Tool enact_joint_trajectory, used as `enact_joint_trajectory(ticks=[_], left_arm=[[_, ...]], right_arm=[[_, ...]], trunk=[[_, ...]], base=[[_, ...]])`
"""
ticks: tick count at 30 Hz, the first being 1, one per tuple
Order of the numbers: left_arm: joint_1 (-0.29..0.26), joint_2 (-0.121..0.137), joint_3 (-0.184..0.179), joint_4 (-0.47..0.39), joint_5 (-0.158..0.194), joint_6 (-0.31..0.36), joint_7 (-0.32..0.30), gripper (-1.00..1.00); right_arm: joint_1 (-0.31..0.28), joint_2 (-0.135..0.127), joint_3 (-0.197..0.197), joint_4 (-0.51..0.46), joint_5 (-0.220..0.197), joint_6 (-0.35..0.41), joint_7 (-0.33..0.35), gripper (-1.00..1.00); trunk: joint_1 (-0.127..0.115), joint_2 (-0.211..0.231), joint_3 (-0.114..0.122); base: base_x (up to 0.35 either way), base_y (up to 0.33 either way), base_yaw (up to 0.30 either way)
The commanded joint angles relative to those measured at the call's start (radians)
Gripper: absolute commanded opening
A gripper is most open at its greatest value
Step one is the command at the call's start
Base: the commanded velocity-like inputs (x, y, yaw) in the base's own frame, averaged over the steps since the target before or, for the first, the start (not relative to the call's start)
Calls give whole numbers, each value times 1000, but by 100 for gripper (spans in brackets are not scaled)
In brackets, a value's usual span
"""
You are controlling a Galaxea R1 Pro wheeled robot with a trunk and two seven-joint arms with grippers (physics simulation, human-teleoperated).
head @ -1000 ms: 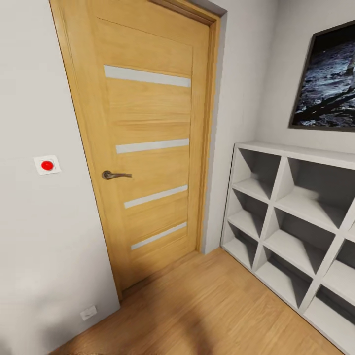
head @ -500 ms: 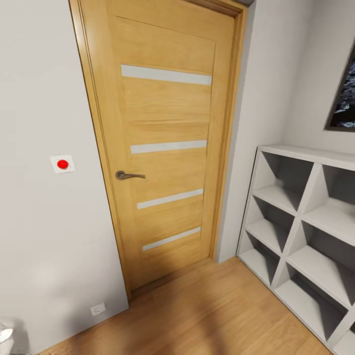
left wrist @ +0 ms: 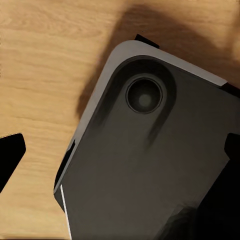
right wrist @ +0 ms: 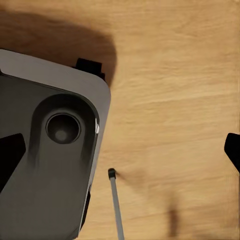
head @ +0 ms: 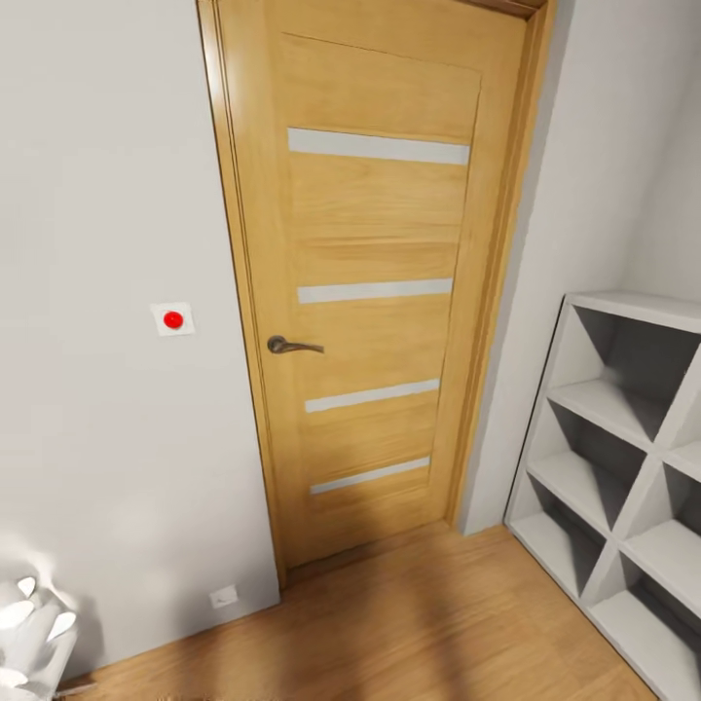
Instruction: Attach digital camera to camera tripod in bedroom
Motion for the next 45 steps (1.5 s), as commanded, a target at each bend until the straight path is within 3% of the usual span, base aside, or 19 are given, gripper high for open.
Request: enact_joint_trajectory(ticks=[1, 13, 45], left_arm=[[0, 0, 3, -1, 0, -1, 2, 100], [0, 0, 3, -1, 0, -1, 2, 100], [0, -1, -8, -3, -14, -1, -1, 100]], right_arm=[[-1, 0, -3, 2, 9, 2, -2, 100], [-1, 0, -4, 2, 9, 2, -3, 100], [-1, -2, -6, 3, 6, -14, -3, 100]], trunk=[[0, -1, -1], [0, -1, -1], [0, -1, -1]], base=[[4, -3, 269], [1, -1, 181], [9, -95, 6]])
